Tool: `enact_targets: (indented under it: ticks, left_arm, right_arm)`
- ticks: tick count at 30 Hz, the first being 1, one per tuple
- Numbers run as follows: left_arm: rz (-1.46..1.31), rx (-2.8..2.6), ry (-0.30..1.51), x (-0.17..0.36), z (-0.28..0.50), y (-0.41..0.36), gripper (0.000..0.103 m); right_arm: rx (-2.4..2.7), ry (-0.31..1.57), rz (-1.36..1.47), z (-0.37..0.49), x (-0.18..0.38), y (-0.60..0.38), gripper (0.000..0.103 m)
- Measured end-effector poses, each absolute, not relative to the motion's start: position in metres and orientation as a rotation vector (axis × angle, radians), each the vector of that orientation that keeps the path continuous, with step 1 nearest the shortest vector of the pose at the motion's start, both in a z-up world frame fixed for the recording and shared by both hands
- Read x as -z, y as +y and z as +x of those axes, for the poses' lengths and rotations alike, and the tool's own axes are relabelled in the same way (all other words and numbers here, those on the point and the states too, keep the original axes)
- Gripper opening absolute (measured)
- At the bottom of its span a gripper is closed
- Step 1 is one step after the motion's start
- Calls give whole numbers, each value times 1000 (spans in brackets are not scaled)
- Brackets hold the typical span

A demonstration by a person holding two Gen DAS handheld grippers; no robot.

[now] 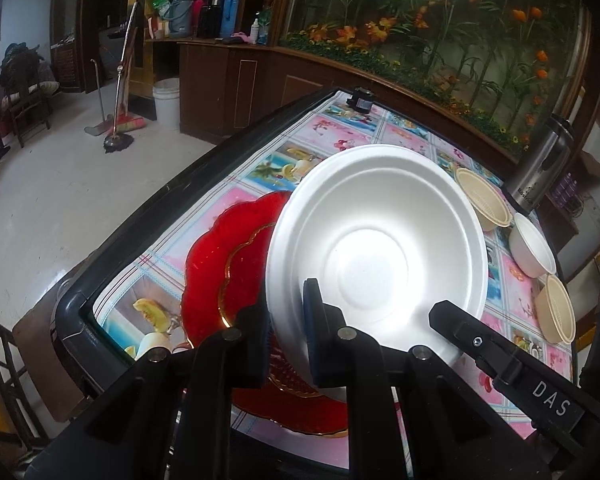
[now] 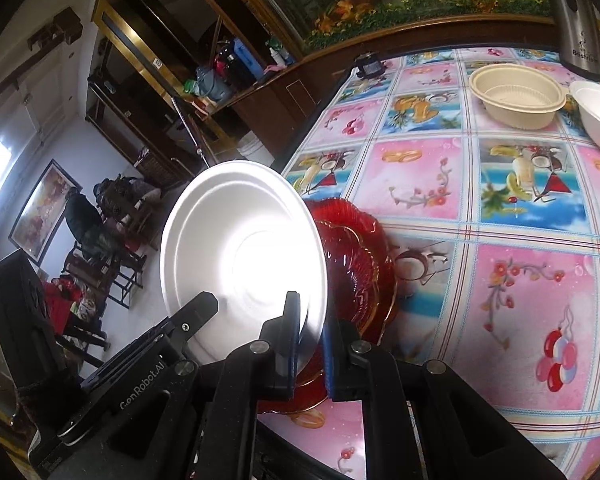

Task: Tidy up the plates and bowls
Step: 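Lower the white foam plate onto the red plates and open the right tool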

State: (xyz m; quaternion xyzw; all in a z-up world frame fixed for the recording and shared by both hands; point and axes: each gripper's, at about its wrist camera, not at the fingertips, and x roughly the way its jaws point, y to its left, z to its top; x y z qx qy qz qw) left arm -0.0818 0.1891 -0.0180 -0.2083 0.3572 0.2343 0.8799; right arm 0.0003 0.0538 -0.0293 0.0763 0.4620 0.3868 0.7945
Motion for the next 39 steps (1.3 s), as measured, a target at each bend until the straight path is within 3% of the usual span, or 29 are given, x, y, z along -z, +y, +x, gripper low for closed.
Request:
enact_targets:
  ticks: [39]
  left_arm:
    - [-481, -497, 820, 34, -93, 200, 13]
  right_arm:
    - [-842, 1074, 128, -6, 44, 68, 10]
